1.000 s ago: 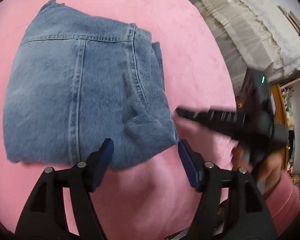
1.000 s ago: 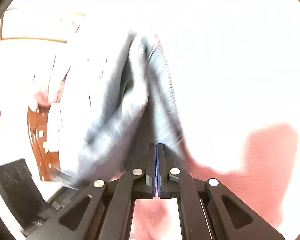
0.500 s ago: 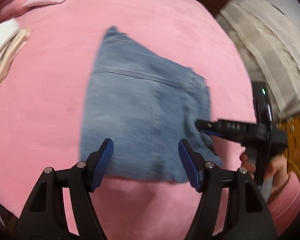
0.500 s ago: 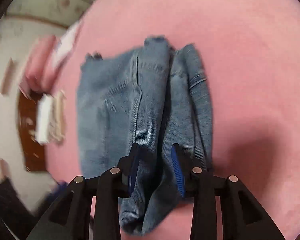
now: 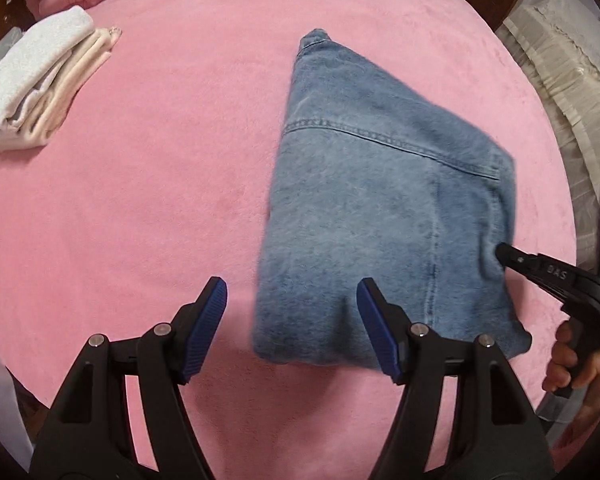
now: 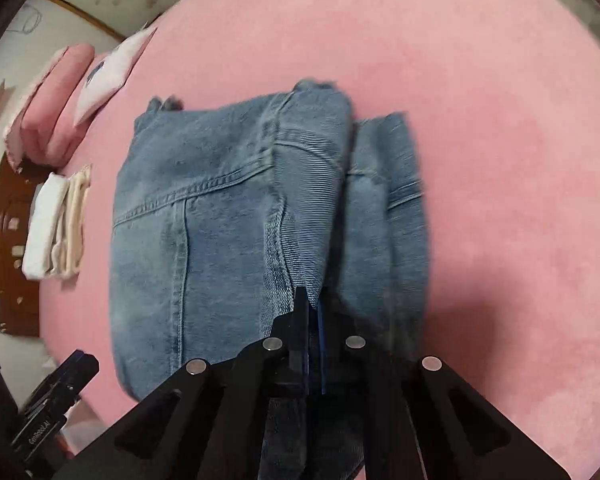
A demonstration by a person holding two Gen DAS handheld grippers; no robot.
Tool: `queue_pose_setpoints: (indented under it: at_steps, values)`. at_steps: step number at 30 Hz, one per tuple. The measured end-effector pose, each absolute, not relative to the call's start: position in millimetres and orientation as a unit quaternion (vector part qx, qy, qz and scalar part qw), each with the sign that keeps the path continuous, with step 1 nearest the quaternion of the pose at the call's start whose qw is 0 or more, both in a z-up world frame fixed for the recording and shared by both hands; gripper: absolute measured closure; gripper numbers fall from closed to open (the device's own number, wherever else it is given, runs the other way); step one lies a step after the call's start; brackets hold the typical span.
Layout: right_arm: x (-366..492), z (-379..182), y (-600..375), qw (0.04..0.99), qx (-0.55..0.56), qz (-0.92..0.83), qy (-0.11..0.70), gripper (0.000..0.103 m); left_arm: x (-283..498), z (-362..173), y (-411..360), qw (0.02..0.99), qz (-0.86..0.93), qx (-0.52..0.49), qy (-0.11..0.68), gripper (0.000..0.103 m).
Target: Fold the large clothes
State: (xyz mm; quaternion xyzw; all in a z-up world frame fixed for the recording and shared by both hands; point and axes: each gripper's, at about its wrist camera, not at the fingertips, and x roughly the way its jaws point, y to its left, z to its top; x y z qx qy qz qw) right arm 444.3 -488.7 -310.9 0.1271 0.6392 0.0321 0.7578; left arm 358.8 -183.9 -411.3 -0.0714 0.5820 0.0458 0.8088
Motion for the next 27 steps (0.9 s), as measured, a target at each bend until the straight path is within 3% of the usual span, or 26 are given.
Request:
queue_pose_setpoints:
  at_steps: [8, 20, 22, 24, 27]
  values:
    - [422, -279, -483, 0.799, 0.043, -0.024, 0.6, 0.102, 368, -409, -186, 0.819, 0.018, -0.057, 0.571, 0.038]
    - [424, -304, -476, 0.779, 0.019, -0.083, 0.622, 0.101, 382, -441, -163, 0.795, 0.015, -0.07, 0.603, 0.038]
    - [419, -293, -483, 0.778, 0.046, -0.089, 0.62, 0.095, 383, -443, -163, 0.793, 0.024, -0.061, 0.605, 0.038]
    - [412, -281, -488, 0.781, 0.059, -0.105, 0.612, 0.079, 384, -441, -163, 0.797, 0.038, -0.046, 0.6, 0.038]
    - [399, -255, -487, 0.796, 0.037, -0.122, 0.592, 0.079, 386, -436, -164, 0.802, 0.03, -0.045, 0.595, 0.038]
